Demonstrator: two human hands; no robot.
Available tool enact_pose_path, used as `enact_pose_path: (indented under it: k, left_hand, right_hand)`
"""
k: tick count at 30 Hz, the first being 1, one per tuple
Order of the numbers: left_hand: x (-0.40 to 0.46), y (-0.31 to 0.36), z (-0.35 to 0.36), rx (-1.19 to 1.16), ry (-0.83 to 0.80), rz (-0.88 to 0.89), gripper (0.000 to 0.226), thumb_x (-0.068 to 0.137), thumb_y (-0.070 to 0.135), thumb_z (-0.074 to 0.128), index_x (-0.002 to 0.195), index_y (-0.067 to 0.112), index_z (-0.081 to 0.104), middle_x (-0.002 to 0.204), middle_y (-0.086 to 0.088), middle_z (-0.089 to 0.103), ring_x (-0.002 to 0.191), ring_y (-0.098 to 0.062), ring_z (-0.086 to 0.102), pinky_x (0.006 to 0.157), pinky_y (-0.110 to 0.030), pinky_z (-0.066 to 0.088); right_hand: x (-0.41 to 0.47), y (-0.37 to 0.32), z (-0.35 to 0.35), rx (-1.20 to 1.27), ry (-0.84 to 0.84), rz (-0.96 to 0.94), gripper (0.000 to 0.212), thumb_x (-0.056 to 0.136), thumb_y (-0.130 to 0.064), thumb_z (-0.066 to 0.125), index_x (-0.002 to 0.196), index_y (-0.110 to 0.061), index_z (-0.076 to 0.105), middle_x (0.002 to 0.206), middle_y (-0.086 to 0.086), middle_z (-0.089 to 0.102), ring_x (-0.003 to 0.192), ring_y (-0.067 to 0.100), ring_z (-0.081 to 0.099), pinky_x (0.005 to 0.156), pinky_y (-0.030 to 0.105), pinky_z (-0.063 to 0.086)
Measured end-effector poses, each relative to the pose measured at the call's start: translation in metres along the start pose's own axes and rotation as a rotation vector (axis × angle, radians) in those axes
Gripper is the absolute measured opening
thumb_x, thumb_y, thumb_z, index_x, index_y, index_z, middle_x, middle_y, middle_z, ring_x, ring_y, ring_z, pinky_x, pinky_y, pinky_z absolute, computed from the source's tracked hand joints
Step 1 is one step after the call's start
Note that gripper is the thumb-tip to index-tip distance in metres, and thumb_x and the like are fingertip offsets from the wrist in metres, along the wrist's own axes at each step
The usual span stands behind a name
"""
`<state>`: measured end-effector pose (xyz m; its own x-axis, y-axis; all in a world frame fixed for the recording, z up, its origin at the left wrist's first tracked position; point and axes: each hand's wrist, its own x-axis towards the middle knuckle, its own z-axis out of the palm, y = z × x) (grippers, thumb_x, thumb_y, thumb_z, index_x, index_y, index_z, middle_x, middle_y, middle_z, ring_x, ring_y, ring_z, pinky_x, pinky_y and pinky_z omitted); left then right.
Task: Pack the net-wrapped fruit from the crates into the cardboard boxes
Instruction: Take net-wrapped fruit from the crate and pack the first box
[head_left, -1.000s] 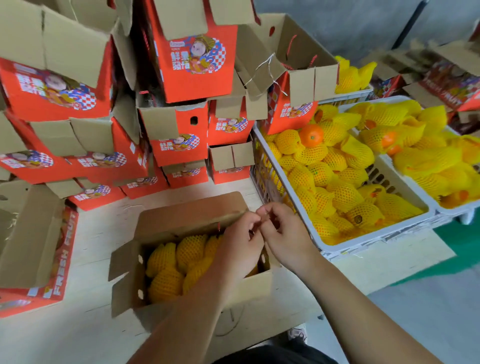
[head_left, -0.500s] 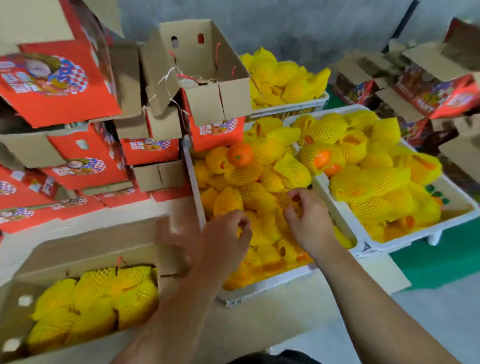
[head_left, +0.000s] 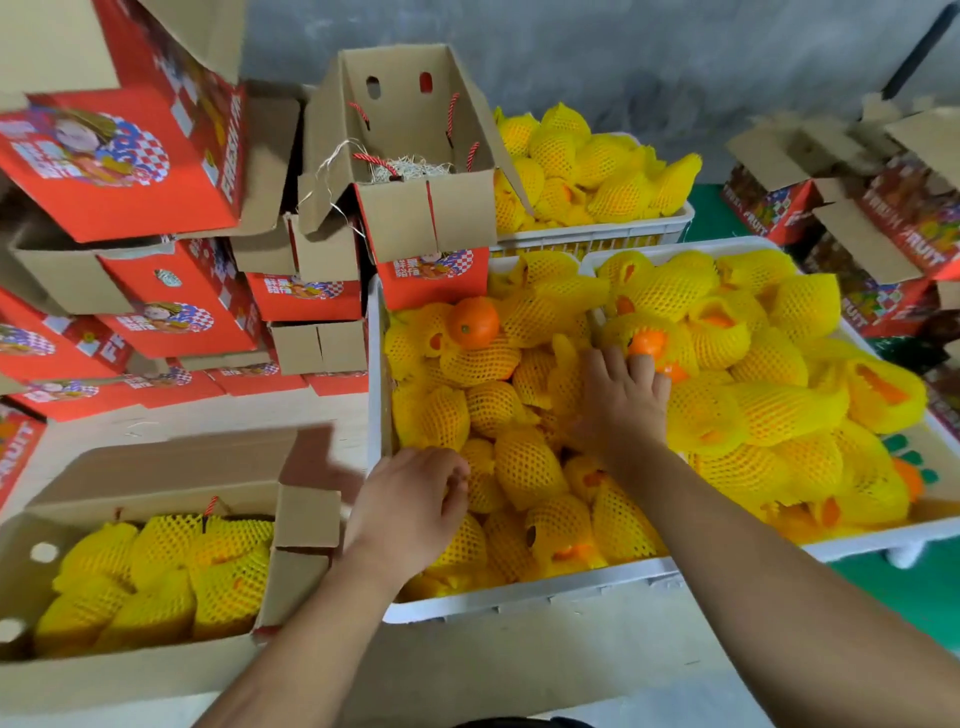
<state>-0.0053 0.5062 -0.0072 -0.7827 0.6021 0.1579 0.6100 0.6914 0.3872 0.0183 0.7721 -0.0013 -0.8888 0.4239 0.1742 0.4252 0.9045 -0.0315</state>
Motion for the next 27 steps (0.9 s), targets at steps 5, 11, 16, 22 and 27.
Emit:
enact_pose_path:
  k: [5,11,16,22,27]
  left_hand:
    - [0.005,0.011,0.003,-0.271,0.021,-0.107,0.046,0.094,0.049,0.065,0.137,0.045,0.049,0.126,0.028,0.057,0.107,0.002,0.059,0.081,-0.025,0.052]
    - [-0.002,0.026,0.019,-0.885,0.057,-0.267,0.040,0.092,0.009,0.075,0.120,0.037,0.069,0.076,0.021,0.059,0.072,0.002,0.056,0.071,-0.011,0.046]
    - [-0.001,0.024,0.014,-1.063,0.179,-0.359,0.044,0.092,-0.019,0.057,0.099,0.022,0.073,0.064,0.002,0.043,0.059,-0.006,0.042,0.056,-0.014,0.036]
    - [-0.008,0.031,0.016,-0.977,0.043,-0.229,0.011,0.091,0.011,0.071,0.099,0.017,0.067,0.076,0.014,0.057,0.072,-0.006,0.052,0.066,-0.021,0.044]
    - [0.000,0.033,0.003,-1.402,-0.211,-0.537,0.056,0.088,0.052,0.073,0.136,0.031,0.053,0.121,0.010,0.074,0.110,-0.016,0.072,0.083,-0.031,0.061]
  right_hand:
    - [-0.054,-0.028,-0.016,0.967,-0.142,0.074,0.067,0.071,-0.069,0.070,0.124,-0.032,0.054,0.117,-0.007,0.063,0.109,0.017,0.061,0.089,0.044,0.053]
    - [-0.080,-0.034,-0.012,1.375,-0.362,0.140,0.057,0.086,-0.049,0.078,0.137,-0.037,0.056,0.124,-0.013,0.069,0.116,0.006,0.065,0.100,0.045,0.056]
    - [-0.082,-0.038,-0.008,1.362,-0.451,-0.051,0.074,0.083,-0.031,0.075,0.147,-0.043,0.040,0.137,-0.015,0.059,0.126,0.004,0.057,0.100,0.028,0.052]
    - [-0.078,-0.034,-0.002,1.309,-0.268,0.206,0.064,0.084,-0.029,0.071,0.140,-0.041,0.041,0.119,0.003,0.065,0.098,0.023,0.067,0.075,0.040,0.058]
    - [-0.083,-0.041,-0.007,1.224,-0.360,0.018,0.086,0.077,-0.031,0.074,0.153,-0.034,0.034,0.143,-0.003,0.052,0.131,0.019,0.052,0.106,0.045,0.050]
